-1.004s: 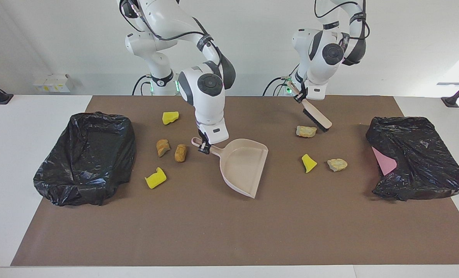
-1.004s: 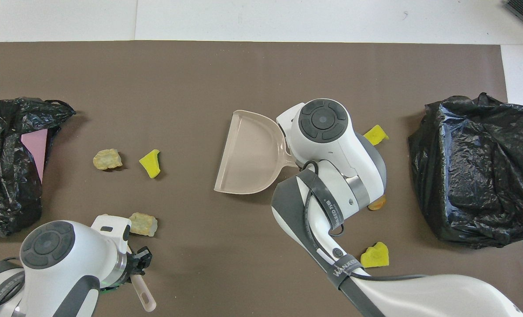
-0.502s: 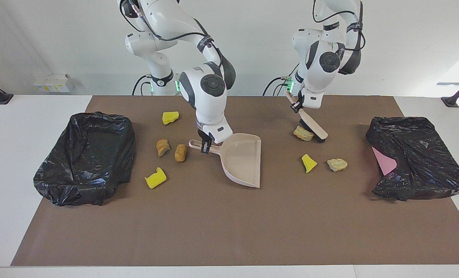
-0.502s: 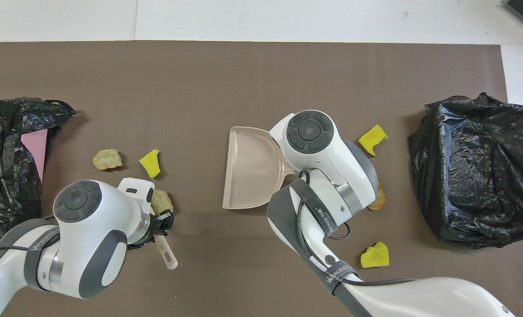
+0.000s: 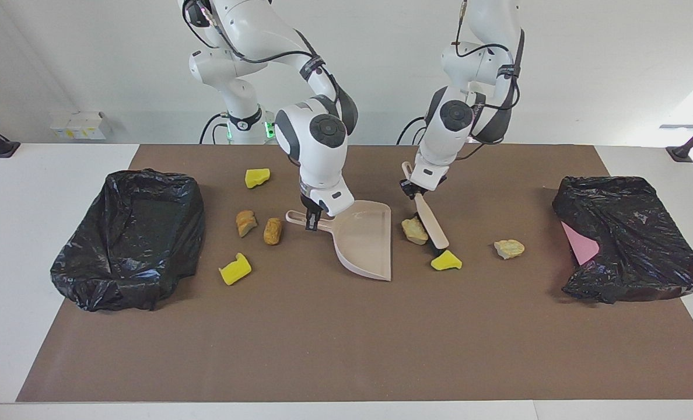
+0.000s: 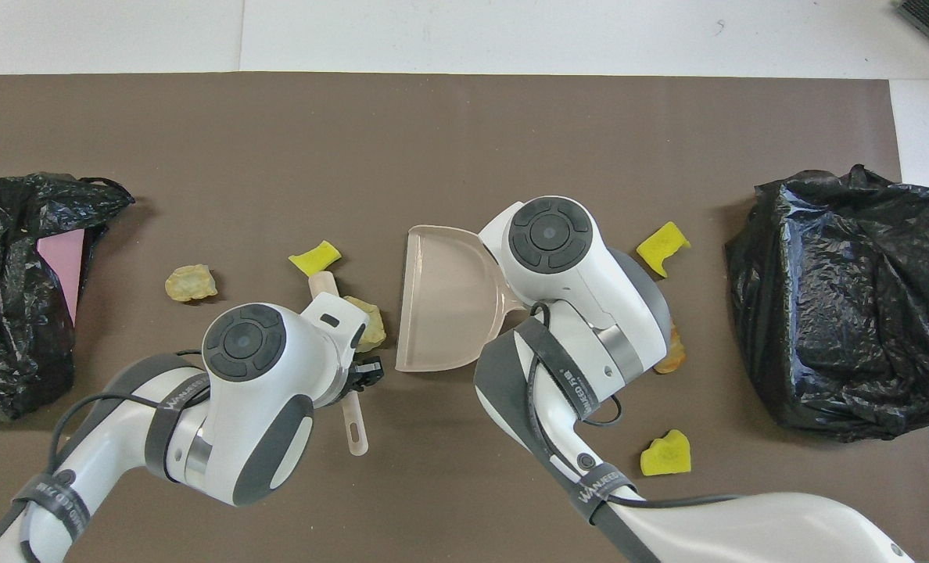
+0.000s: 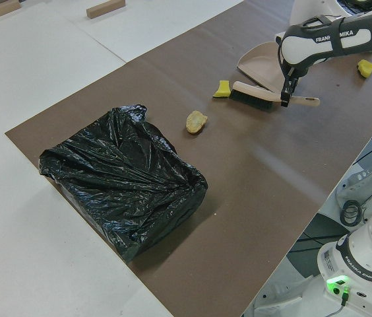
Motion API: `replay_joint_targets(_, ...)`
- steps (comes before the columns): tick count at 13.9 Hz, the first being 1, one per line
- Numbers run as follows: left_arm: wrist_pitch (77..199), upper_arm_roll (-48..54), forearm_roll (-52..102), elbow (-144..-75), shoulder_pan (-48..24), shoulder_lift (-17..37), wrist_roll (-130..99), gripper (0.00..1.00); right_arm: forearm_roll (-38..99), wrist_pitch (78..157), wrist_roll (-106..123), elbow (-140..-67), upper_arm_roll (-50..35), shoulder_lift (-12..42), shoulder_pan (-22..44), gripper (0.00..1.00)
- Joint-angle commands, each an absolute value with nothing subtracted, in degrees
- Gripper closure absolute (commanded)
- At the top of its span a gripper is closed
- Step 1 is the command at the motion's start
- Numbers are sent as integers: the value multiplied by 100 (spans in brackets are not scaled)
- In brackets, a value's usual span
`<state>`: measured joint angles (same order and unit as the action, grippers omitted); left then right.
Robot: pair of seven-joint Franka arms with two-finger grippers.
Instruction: Sweep and dump trash in bin
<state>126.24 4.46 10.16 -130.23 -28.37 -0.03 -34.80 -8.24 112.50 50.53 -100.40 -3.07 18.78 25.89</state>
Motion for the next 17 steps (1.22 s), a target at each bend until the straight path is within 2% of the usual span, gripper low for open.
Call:
replay_joint_targets(1,12630,413,1327,-12648,-3084,184,-2893,100,-914,11276,5212,-10116,-343,1767,2549,100)
replay_joint_targets(4,12586,439,1336,-12542,-3068,167,-2620,100,-914,11268,5212,-10116,-343,1767,2549,100)
replay_joint_targets(7,11562,343,1327,-12017,-2735,18,-2619,100,-914,11224,5212,-10116,-343,1767,2549,100)
replay_joint_targets(10,10680,334,1135,-11549,-2050,0,-2689,100,-914,11224,5203,-10116,-352,1767,2549,100)
replay_joint_targets(13,10451,343,563,-11628,-1304,-44,-2576,100,-914,11224,5194,-10116,-352,1758,2549,100)
replay_joint_targets(17,10432,343,308,-11751,-74,-53,-1172,100,-914,11215,5194,-10116,-360,1758,2549,100)
